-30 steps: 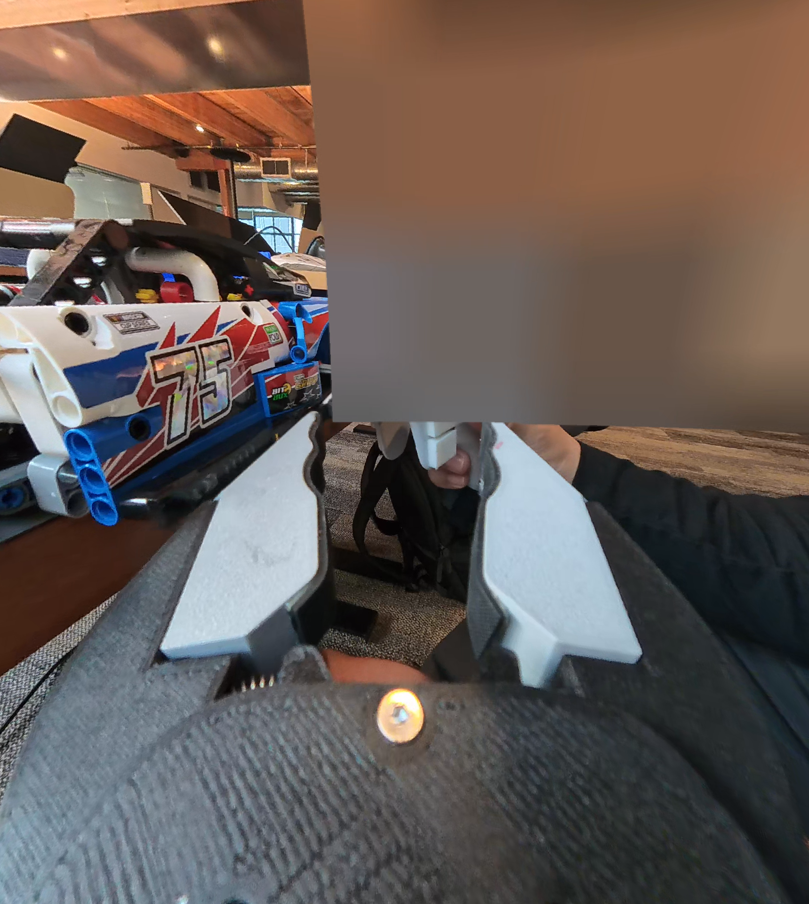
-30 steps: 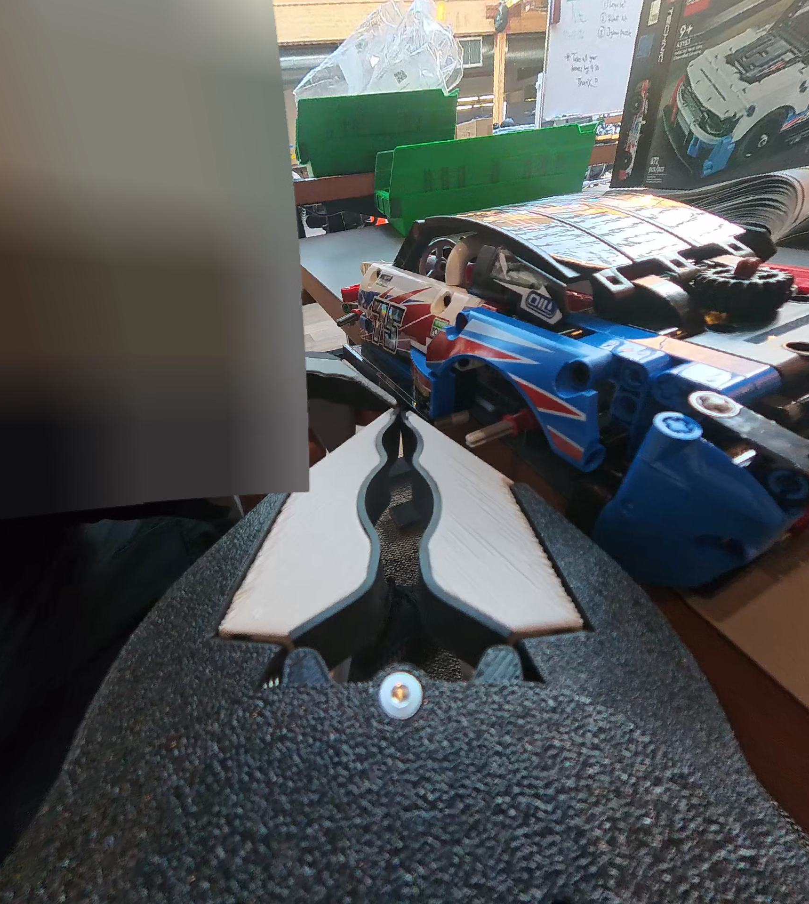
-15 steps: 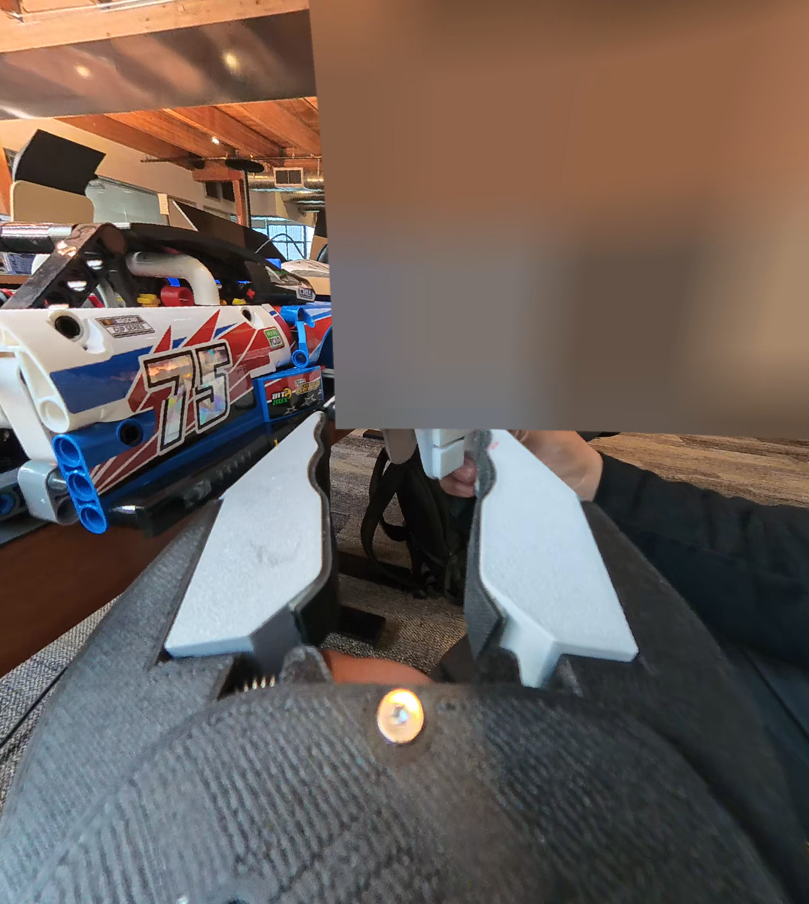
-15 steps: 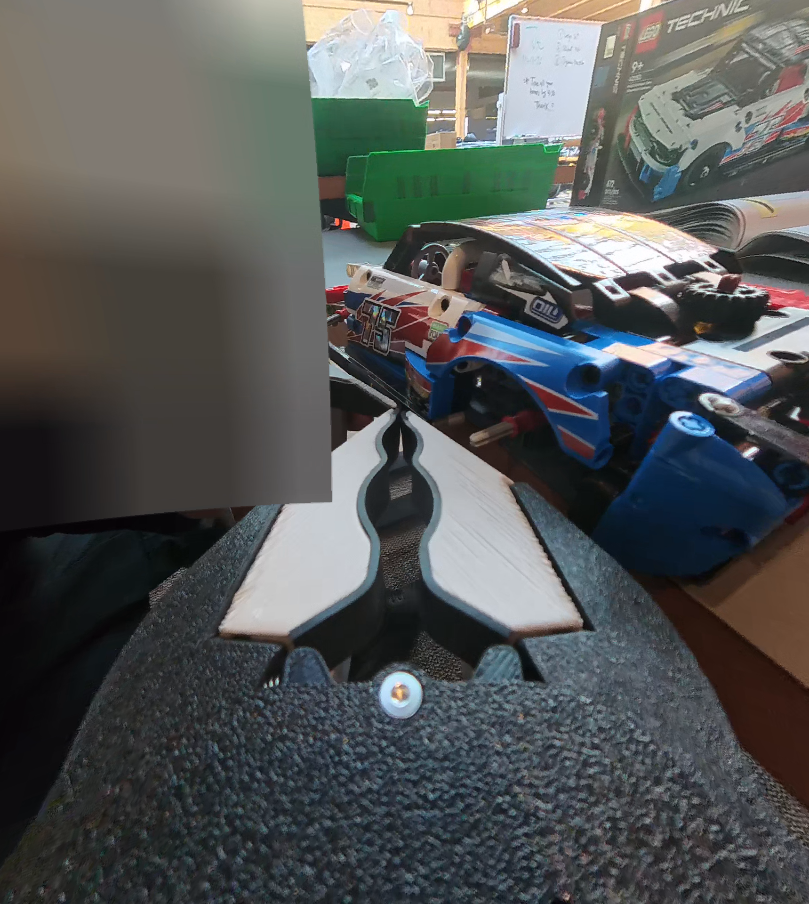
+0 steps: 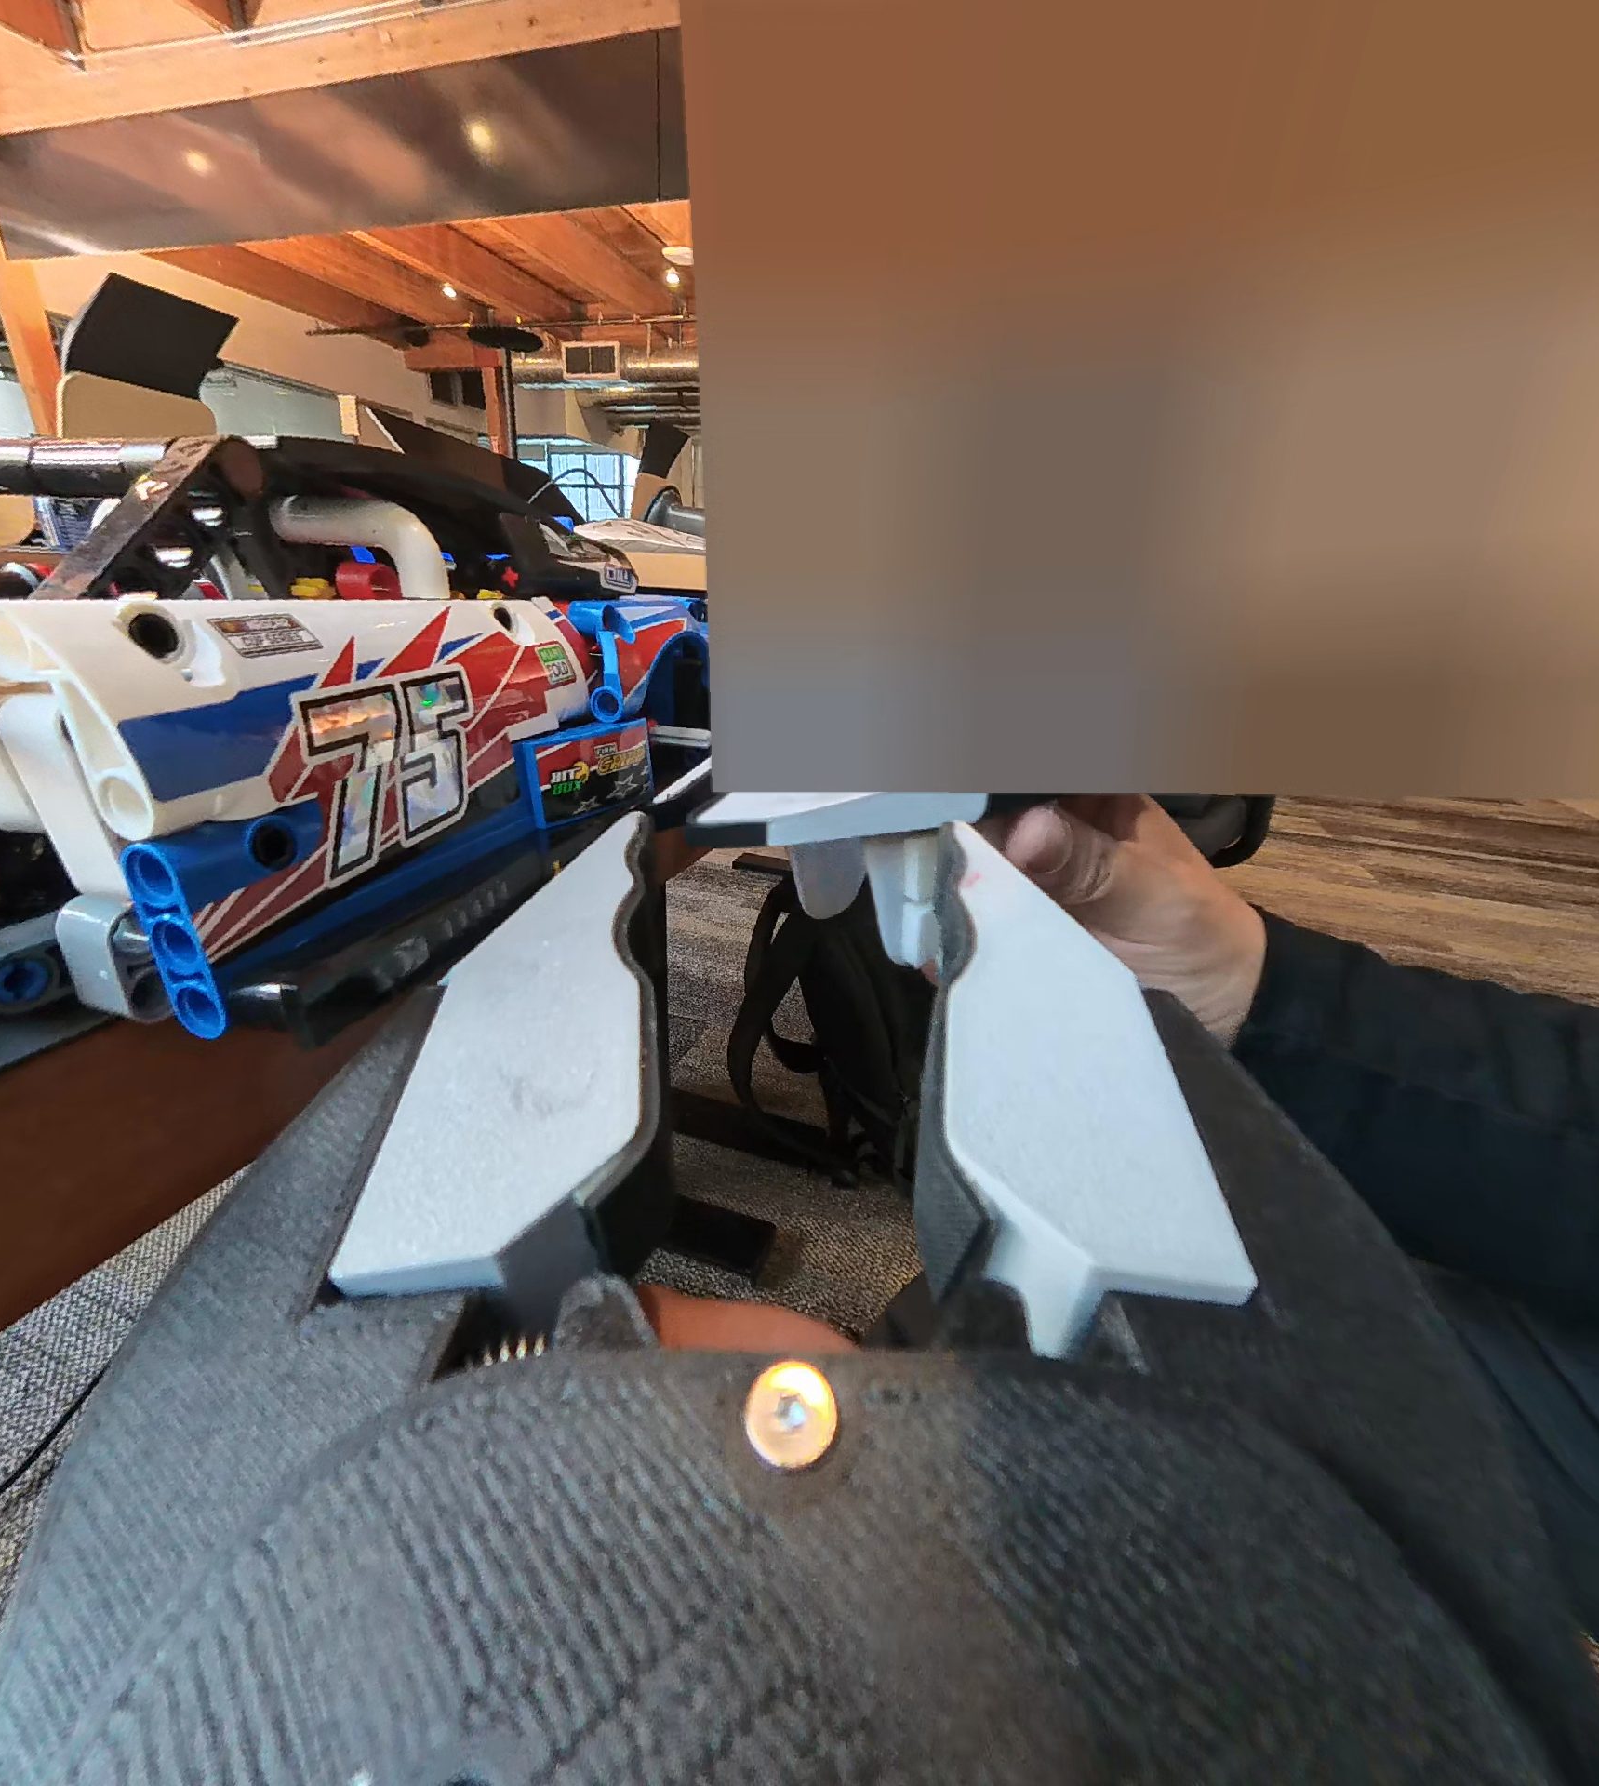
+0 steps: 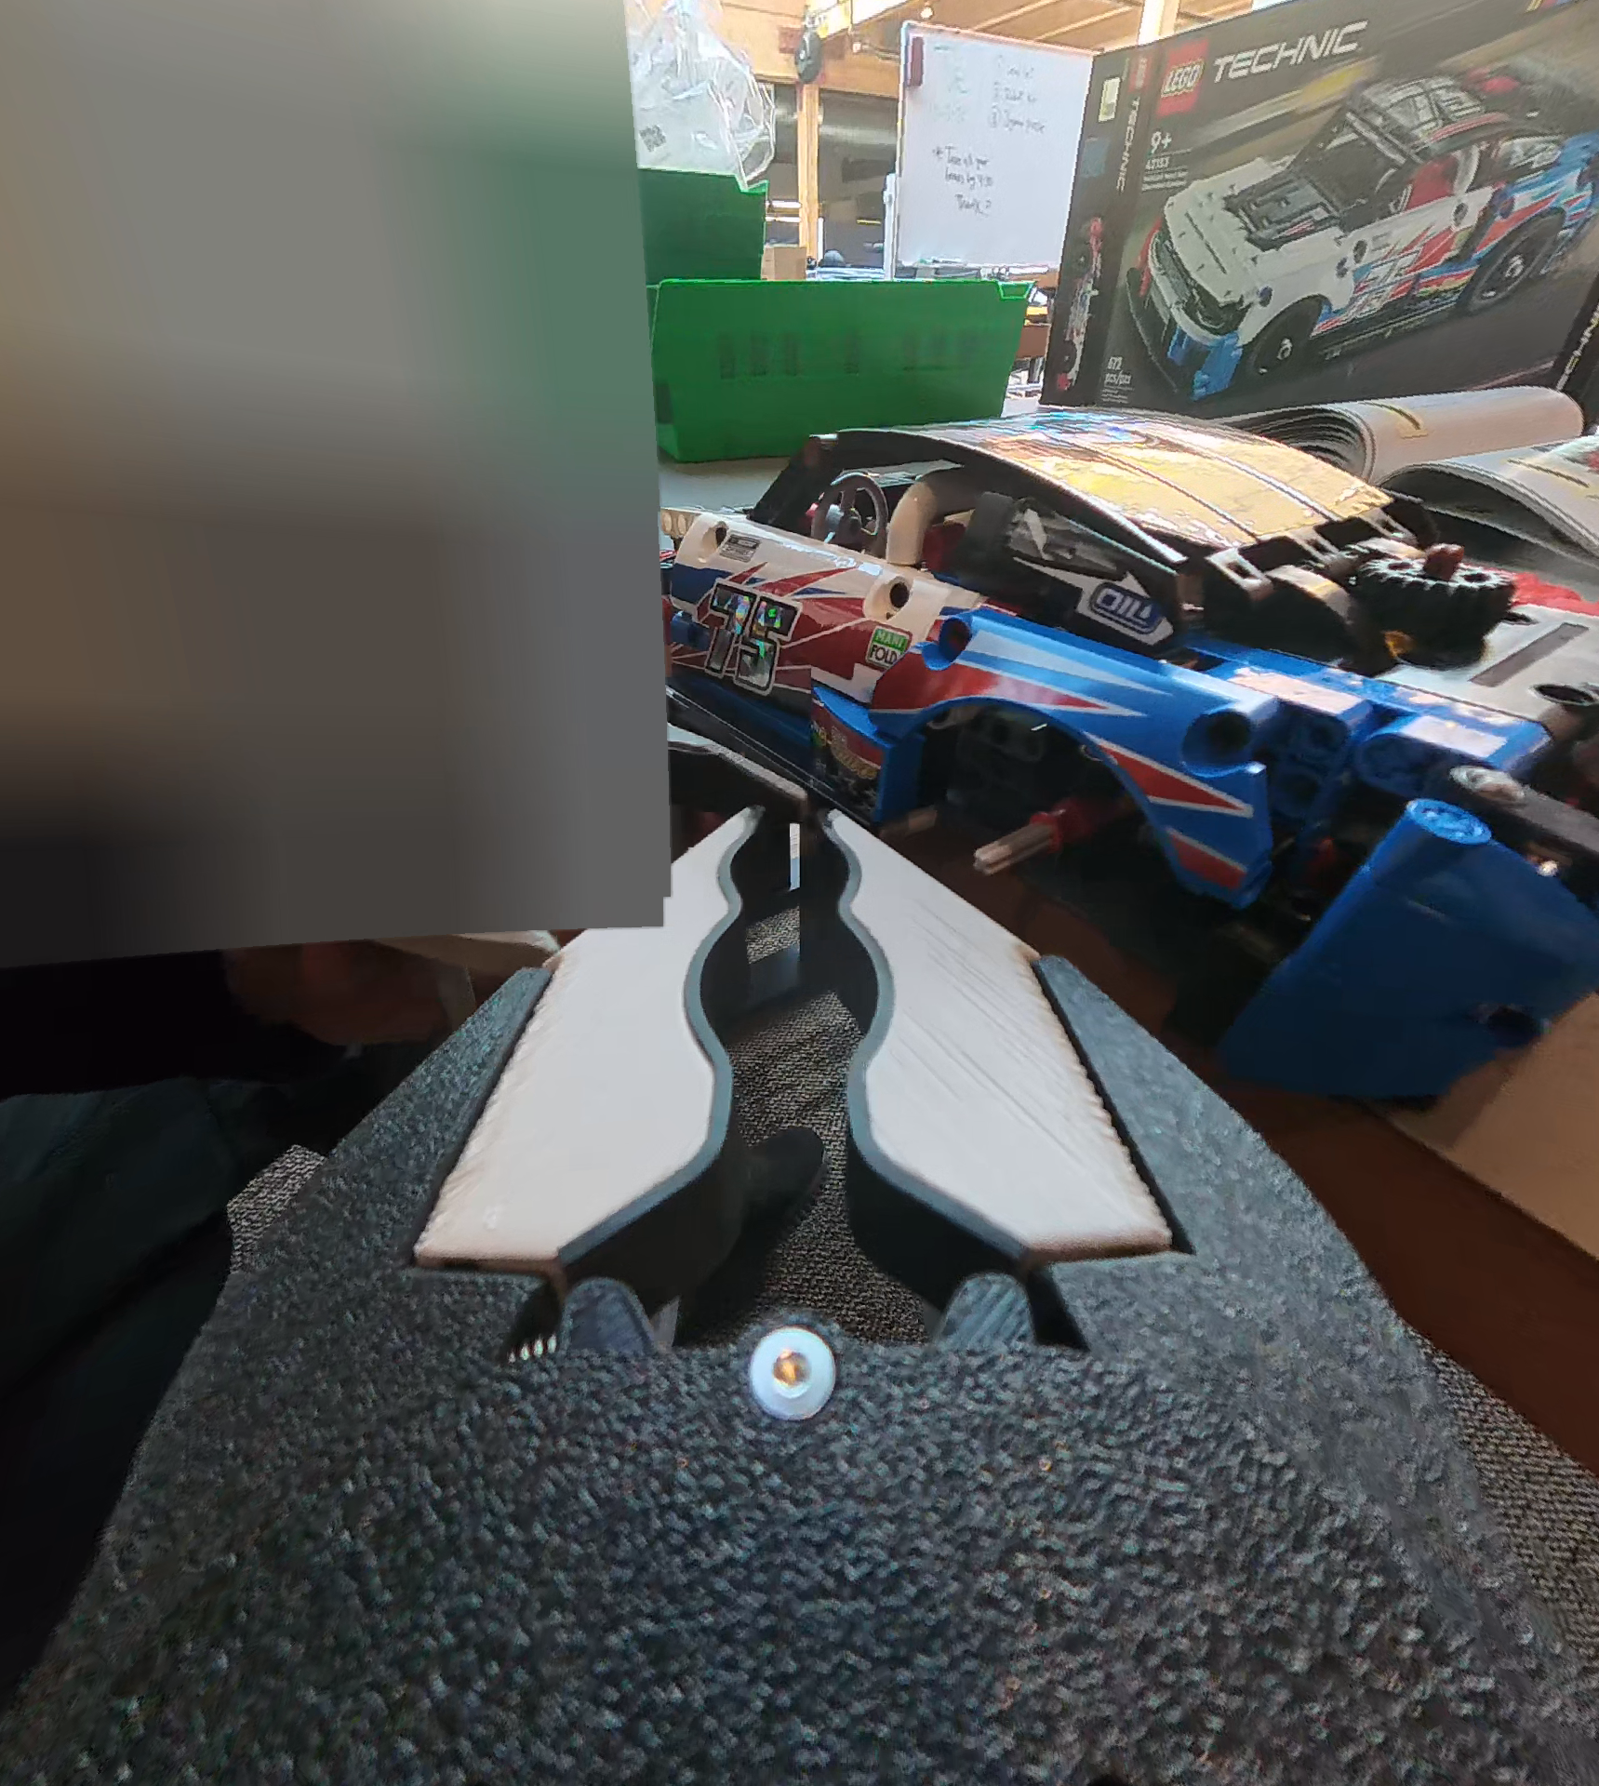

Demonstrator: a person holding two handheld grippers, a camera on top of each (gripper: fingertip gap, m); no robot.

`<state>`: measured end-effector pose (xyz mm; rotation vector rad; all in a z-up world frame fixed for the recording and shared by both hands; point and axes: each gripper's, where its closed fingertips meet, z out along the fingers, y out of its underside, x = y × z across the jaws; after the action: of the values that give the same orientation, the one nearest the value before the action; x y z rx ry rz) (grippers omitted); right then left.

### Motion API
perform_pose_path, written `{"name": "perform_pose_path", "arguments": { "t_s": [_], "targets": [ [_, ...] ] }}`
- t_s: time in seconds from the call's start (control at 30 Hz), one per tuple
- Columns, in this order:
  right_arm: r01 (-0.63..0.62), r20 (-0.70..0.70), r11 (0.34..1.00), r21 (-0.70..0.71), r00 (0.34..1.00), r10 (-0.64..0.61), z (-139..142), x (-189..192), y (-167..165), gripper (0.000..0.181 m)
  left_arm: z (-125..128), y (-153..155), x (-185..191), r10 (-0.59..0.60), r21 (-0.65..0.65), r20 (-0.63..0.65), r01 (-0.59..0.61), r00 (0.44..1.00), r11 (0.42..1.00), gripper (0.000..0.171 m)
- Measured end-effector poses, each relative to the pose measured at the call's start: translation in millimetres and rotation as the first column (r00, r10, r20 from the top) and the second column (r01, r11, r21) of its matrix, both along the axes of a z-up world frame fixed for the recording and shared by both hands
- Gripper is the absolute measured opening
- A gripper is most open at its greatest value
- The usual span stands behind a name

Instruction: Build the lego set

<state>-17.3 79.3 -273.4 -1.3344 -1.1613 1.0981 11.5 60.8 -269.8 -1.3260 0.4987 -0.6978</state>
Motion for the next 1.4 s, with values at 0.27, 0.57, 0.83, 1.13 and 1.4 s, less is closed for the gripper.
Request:
{"name": "perform_pose_path", "arguments": {
  "t_s": [0.27,0.57,0.83,1.13,1.4],
  "targets": [
    [0.033,-0.010,0.999,-0.016,0.999,-0.033,0.6,-0.5,-3.5,0.017,0.3,0.2,-0.5,-0.011,0.005,0.010,0.011,1.000,1.000,0.054],
    [0.045,-0.020,0.999,-0.030,0.999,-0.045,0.8,-0.6,-4.9,0.021,0.5,-1.4,-2.5,-0.021,0.009,0.010,0.021,1.000,1.000,0.053],
    [0.119,-0.037,0.993,-0.021,0.992,-0.119,1.7,0.3,-2.5,0.019,1.6,-2.0,-3.3,-0.026,0.020,0.010,0.026,1.000,0.999,0.052],
    [0.199,-0.038,0.980,0.001,0.979,-0.199,-2.2,2.3,0.7,0.014,0.7,-1.8,-2.6,-0.029,0.028,0.001,0.029,1.000,0.999,0.052],
    [0.210,-0.041,0.977,0.021,0.977,-0.209,-0.8,2.1,1.6,0.013,0.0,-1.1,-4.4,-0.023,0.033,-0.014,0.023,1.000,0.999,0.049]
  ]
}}
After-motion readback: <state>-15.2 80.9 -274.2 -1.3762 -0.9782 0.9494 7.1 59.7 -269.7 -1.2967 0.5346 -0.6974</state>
